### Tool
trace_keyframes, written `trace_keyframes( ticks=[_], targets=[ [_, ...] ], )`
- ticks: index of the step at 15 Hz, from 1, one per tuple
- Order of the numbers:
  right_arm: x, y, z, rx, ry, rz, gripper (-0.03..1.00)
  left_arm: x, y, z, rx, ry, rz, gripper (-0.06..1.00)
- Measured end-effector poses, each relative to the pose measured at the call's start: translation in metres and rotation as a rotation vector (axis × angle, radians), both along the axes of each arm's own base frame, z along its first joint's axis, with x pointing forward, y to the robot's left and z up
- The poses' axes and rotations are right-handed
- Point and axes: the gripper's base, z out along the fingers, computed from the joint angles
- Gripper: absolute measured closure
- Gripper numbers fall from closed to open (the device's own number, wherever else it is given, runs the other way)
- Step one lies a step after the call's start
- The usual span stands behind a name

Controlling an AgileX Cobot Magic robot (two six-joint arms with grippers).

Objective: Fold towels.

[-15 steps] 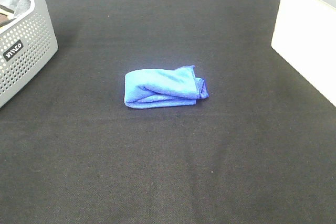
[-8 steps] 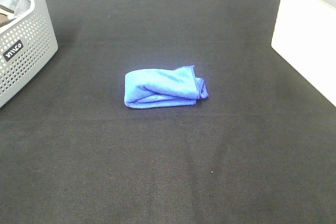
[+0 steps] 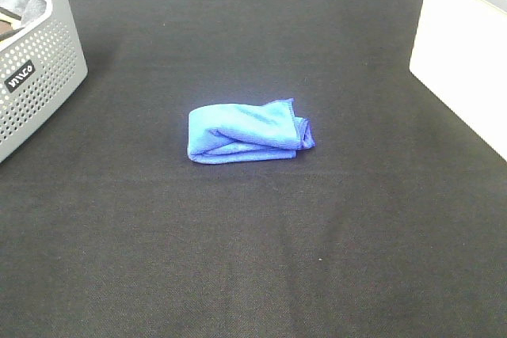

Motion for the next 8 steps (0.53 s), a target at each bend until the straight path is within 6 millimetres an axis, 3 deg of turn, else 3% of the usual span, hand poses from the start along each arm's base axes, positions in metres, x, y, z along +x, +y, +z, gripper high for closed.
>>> trace_keyframes(
  ticks=[3,8],
  targets=[
    [-0.016,-0.001,0.001,0.007,-0.105,-0.019,0.07,-0.004,0.000,0.000,-0.004,-0.027,0.138,0.20],
    [-0.028,-0.002,0.002,0.012,-0.186,-0.018,0.07,-0.004,0.000,0.000,-0.003,-0.027,0.147,0.20]
  ],
)
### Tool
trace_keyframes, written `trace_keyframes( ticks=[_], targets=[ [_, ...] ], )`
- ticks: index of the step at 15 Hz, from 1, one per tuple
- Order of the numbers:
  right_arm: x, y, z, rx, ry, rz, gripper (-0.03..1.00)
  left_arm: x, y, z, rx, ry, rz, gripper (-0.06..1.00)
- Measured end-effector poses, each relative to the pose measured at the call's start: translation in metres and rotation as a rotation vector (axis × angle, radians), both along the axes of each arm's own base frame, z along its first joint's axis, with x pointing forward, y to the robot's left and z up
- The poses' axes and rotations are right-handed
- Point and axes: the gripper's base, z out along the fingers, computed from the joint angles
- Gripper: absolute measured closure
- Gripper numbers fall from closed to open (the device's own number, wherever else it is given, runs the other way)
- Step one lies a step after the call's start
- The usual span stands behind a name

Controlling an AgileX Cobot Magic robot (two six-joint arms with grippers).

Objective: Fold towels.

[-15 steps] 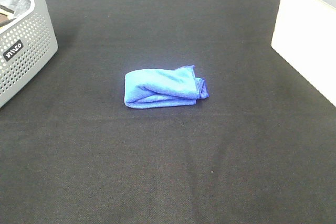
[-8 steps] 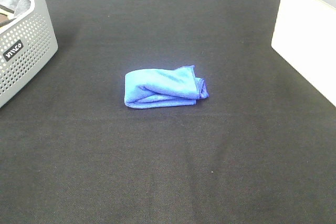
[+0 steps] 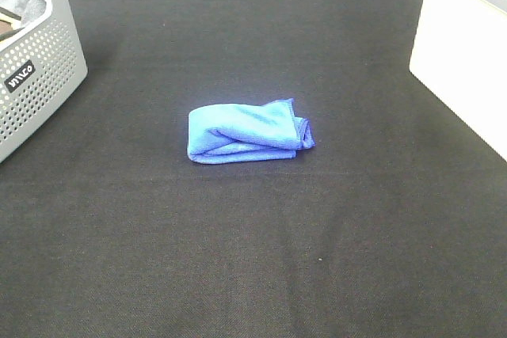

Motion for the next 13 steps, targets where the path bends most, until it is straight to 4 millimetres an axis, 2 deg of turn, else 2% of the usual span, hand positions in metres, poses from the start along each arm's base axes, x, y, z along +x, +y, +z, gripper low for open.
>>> trace_keyframes(
  ticks=[13],
  targets=[
    [0.0000,0.0000,0.0000,0.000,0.000,0.000,0.07,0.0000,0.0000,0.0000,0.002,0.000,-0.001,0.20]
  ],
)
